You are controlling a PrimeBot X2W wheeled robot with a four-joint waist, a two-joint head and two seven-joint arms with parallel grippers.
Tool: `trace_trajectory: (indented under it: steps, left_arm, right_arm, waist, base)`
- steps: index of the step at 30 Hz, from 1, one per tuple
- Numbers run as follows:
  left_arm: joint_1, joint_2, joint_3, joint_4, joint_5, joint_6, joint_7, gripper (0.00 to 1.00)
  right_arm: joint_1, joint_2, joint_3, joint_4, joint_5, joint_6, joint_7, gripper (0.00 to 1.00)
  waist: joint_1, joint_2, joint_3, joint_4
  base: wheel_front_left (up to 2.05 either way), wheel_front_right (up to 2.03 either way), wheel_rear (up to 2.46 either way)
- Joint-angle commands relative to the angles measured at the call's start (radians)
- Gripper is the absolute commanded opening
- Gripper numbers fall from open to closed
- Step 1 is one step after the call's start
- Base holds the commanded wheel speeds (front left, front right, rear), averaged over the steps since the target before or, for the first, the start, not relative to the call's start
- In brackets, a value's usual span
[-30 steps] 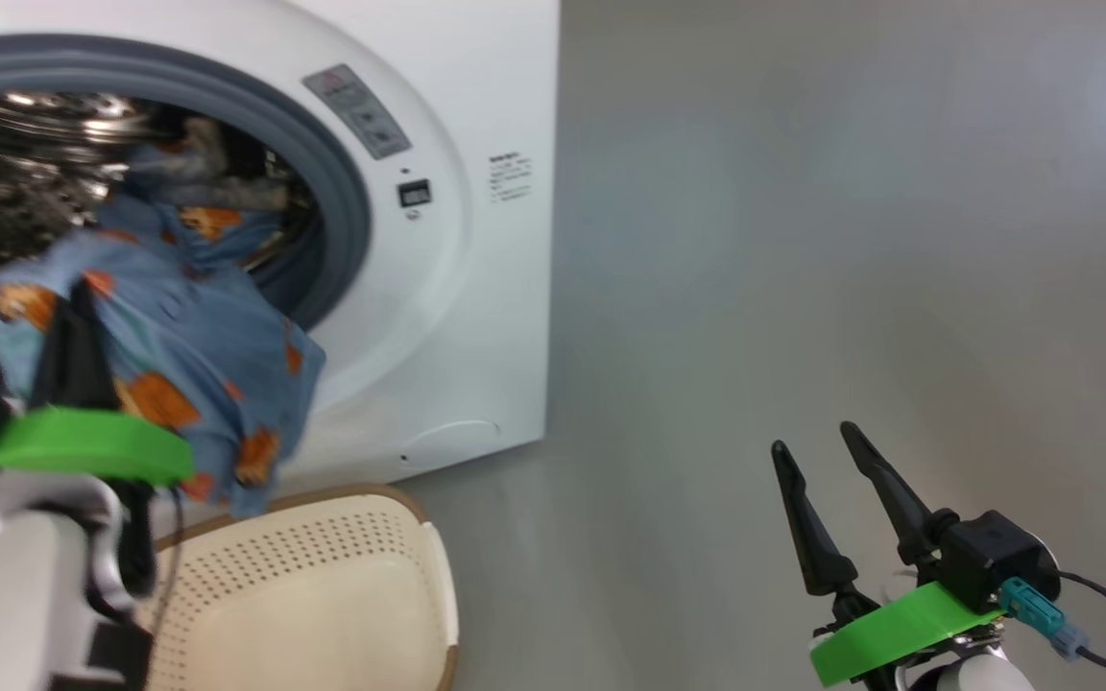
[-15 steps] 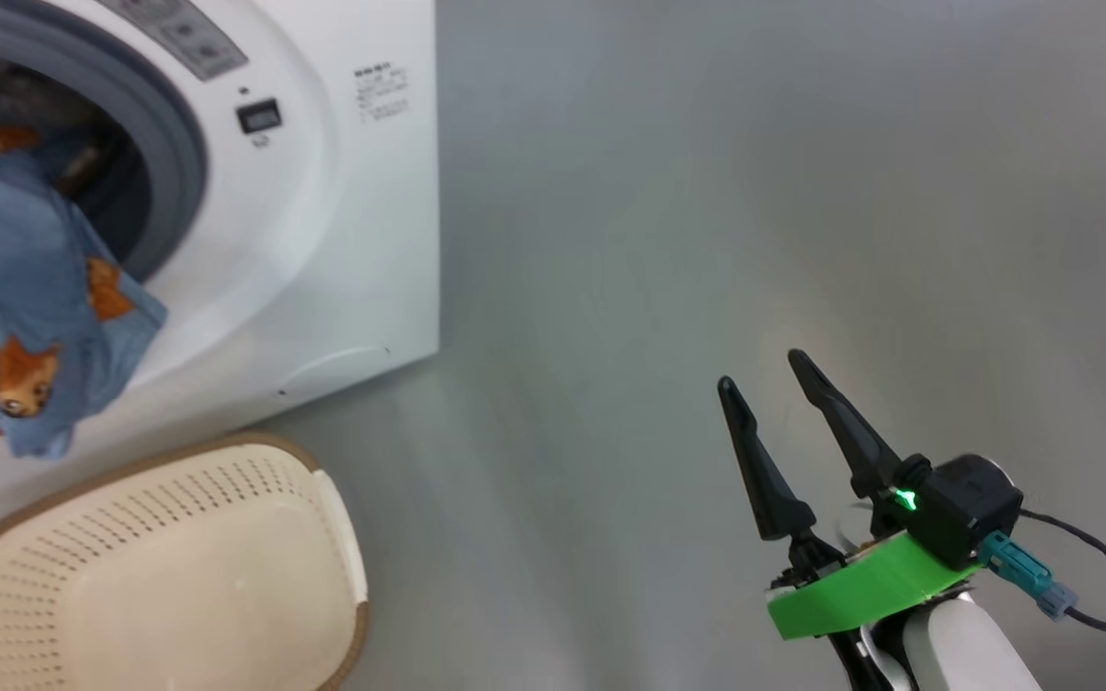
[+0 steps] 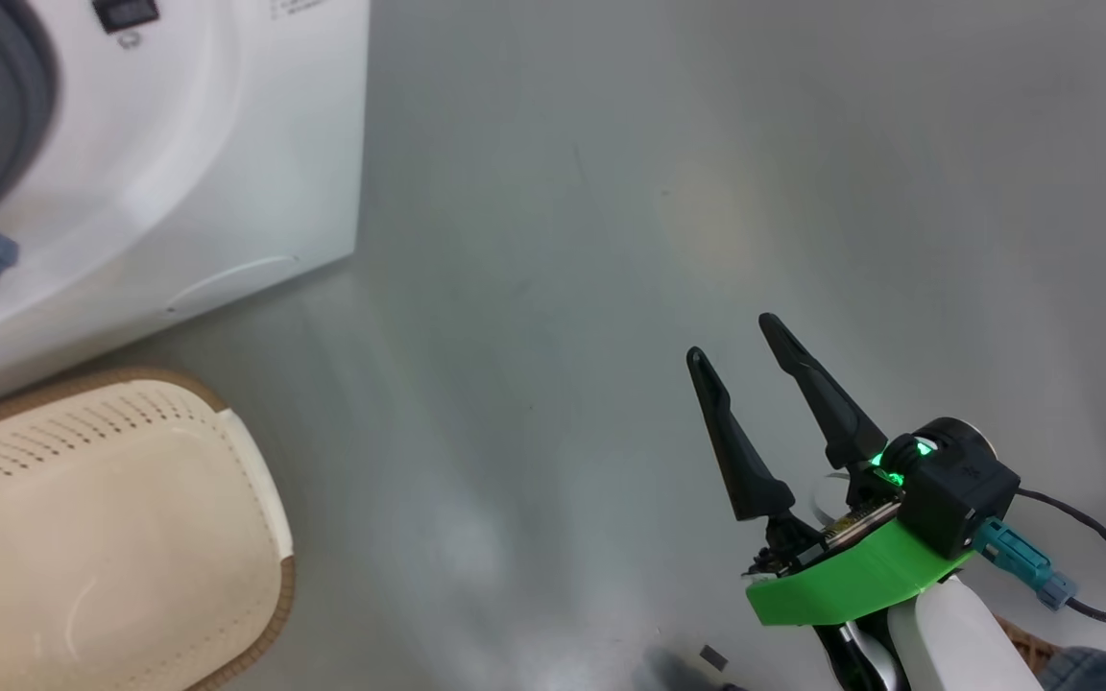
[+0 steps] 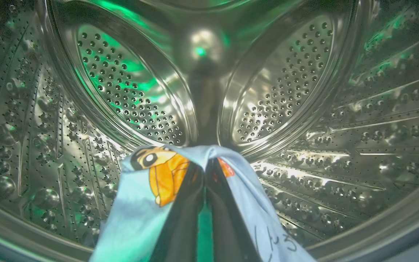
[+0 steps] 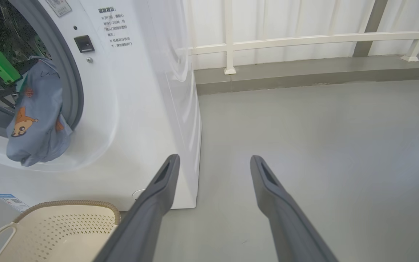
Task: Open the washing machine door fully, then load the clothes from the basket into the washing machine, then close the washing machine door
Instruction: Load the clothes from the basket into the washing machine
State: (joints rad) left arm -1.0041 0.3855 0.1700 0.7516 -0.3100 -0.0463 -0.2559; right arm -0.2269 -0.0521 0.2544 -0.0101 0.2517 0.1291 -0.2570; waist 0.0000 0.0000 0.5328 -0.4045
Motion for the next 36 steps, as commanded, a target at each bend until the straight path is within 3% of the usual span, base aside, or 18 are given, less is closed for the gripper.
trace_trajectory:
  steps: [1, 13, 24, 34, 36]
  left_arm:
    - [-0.051, 0.066, 0.014, -0.004, 0.016, -0.011, -0.006, 0.0]
    - [-0.272, 0.134, 0.024, 0.073, 0.028, -0.028, -0.006, 0.0]
    - [-0.329, 0.119, 0.079, 0.012, 0.036, -0.017, -0.006, 0.0]
    - [-0.308, 0.111, 0.015, 0.12, 0.111, -0.025, -0.006, 0.0]
    - [-0.309, 0.102, 0.008, 0.142, 0.113, -0.025, -0.006, 0.16]
  right_arm:
    - [0.005, 0.002, 0.029, -0.031, 0.011, 0.002, -0.005, 1.0]
    - [0.035, 0.002, 0.061, -0.063, 0.016, 0.002, -0.005, 1.0]
    - [0.052, 0.002, 0.062, -0.068, 0.012, 0.002, -0.005, 1.0]
    - [0.047, 0.002, 0.06, -0.062, 0.02, 0.002, -0.005, 1.0]
    - [0.044, 0.002, 0.057, -0.058, 0.016, 0.002, -0.005, 1.0]
  waist:
    - [0.0, 0.0, 0.059, -0.029]
    - [0.0, 0.0, 0.115, -0.063]
    - [0.0, 0.0, 0.122, -0.074]
    - [0.0, 0.0, 0.113, -0.051]
    - [0.0, 0.0, 0.107, -0.041]
  base:
    - [0.0, 0.0, 0.0]
    - [0.0, 0.0, 0.0]
    - [0.0, 0.0, 0.0]
    - [0.0, 0.0, 0.0]
    - [0.0, 0.0, 0.0]
